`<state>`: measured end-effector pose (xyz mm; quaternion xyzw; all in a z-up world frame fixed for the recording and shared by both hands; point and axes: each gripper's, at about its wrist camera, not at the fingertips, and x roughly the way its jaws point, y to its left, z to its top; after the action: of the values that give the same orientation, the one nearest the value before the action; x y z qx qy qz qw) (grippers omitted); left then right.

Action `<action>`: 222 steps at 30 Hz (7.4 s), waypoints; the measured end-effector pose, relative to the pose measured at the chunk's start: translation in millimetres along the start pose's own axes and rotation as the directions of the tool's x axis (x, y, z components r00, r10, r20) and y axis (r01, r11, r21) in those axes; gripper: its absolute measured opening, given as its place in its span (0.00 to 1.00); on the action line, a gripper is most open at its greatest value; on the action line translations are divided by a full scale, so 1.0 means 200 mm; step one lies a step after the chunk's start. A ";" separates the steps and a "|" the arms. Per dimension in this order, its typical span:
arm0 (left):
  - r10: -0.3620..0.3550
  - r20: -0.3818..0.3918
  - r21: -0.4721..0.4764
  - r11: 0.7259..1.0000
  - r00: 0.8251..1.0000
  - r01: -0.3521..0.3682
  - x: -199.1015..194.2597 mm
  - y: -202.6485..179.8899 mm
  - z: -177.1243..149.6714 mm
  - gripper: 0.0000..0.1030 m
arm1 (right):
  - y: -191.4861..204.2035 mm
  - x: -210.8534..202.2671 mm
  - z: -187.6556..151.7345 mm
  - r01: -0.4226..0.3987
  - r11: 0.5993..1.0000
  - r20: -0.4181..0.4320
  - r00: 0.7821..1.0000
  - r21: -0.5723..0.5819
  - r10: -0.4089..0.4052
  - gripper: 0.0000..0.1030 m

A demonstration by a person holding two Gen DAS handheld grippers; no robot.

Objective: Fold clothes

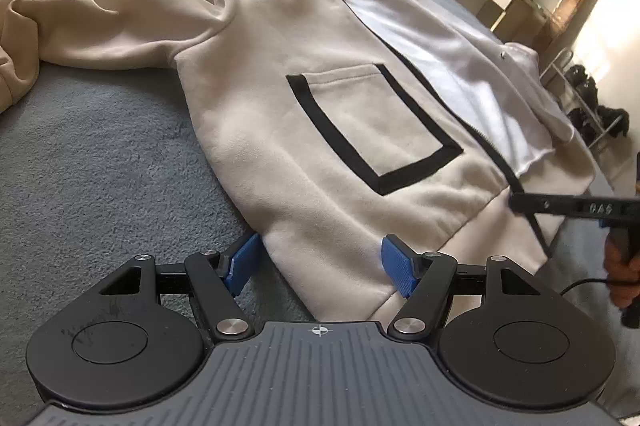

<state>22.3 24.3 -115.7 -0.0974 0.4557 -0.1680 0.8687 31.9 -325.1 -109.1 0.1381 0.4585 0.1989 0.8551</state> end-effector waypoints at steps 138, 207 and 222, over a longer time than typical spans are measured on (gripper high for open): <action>-0.667 0.002 -0.091 0.741 0.745 0.665 0.20 0.23 -0.11 0.68 | 0.67 1.43 1.48 0.289 0.955 -0.012 0.957 -0.071 -0.291 0.07; 0.250 0.449 -0.788 0.563 0.858 0.249 -0.44 1.42 -0.24 0.97 | 2.01 1.21 0.21 -0.315 0.557 -0.268 0.949 -0.768 0.168 0.10; 0.153 0.509 -0.808 0.425 0.847 0.408 -0.30 1.41 -0.25 1.00 | 1.84 1.02 0.37 -0.405 0.697 -0.272 0.914 -0.592 0.300 0.06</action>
<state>6.8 307.3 -188.2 -0.6193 0.2167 0.0638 0.7520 118.0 90.9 -63.5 -0.0899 0.3933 0.5124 0.7581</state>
